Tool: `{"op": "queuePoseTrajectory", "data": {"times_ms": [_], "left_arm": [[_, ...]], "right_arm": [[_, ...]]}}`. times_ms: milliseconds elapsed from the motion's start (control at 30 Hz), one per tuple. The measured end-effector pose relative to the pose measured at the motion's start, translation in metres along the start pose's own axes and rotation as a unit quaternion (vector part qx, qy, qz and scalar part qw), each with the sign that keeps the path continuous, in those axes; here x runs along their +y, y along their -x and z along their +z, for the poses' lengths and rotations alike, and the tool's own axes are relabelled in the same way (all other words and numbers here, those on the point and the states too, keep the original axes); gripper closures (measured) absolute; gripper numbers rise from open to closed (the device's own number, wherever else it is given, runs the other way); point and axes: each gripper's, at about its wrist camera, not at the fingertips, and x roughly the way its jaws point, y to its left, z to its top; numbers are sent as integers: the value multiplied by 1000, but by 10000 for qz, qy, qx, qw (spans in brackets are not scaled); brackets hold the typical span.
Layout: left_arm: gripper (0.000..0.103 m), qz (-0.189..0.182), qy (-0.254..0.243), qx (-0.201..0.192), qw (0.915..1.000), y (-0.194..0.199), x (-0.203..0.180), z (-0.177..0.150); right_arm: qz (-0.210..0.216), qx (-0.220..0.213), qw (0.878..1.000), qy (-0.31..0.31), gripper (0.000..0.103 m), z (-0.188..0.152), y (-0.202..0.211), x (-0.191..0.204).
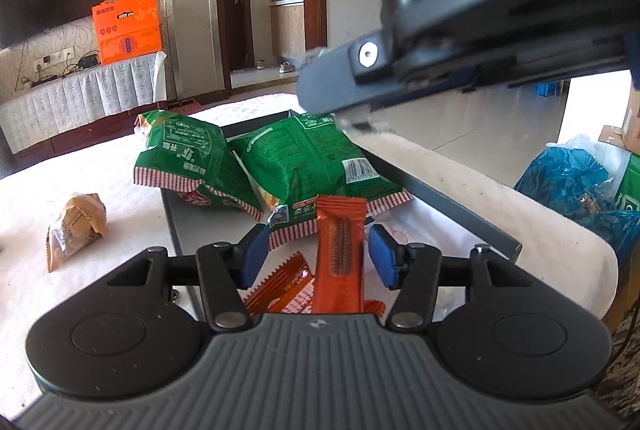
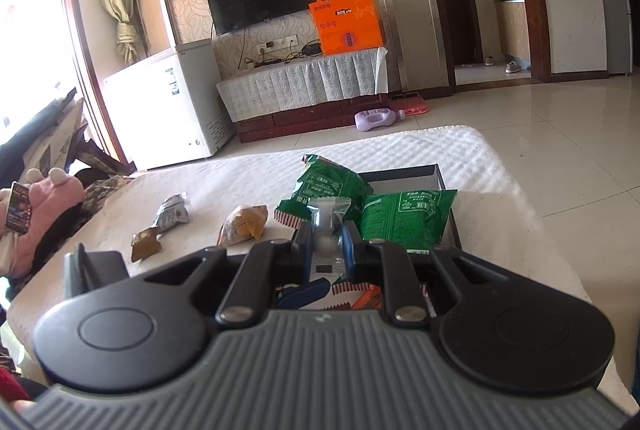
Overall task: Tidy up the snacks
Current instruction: 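Lower the orange wafer bar into the box and open the left gripper, then open the right gripper over the box to drop the lollipop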
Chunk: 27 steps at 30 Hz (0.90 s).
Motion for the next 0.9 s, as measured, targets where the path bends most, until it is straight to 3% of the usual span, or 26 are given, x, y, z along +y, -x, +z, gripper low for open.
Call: {"op": "queuePoseTrajectory", "data": {"times_ms": [333, 900], "left_arm": [[33, -70, -144, -124, 9998, 19, -1, 0], [23, -65, -418, 29, 9991, 27, -6, -14]], "right_arm": [[-53, 175, 9998, 11, 84, -3, -8, -2], [-157, 588, 9981, 126, 84, -8, -36, -1]]}}
